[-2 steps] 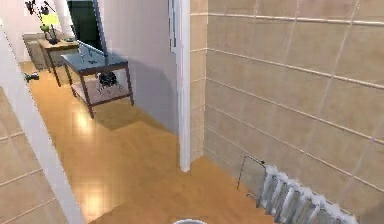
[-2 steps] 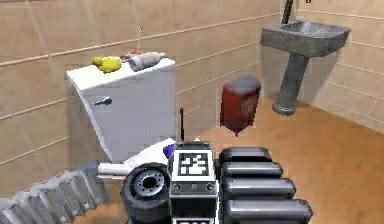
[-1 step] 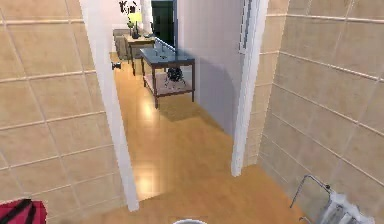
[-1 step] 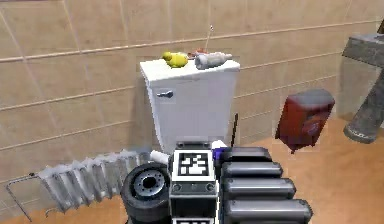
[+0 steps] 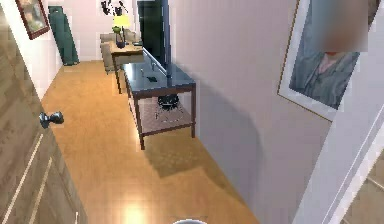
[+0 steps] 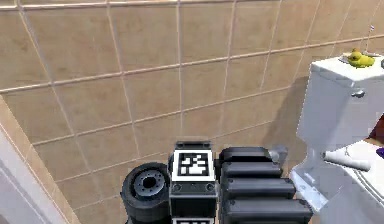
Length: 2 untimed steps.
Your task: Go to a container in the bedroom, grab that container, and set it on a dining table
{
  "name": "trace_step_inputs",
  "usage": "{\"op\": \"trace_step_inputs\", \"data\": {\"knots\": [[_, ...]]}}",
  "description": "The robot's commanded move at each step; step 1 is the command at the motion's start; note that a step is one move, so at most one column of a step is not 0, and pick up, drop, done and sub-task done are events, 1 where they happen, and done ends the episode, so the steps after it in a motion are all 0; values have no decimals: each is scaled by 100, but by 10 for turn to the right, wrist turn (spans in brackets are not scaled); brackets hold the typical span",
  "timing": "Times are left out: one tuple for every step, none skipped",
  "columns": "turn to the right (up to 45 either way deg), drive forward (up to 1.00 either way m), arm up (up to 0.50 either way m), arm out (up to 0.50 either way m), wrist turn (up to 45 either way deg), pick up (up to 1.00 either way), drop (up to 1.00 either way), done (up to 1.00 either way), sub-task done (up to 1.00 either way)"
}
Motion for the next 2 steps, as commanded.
{"op": "trace_step_inputs", "data": {"knots": [[-60,0,0,0,0,0,0,0,0],[0,20,0,0,0,0,0,0,0]]}}
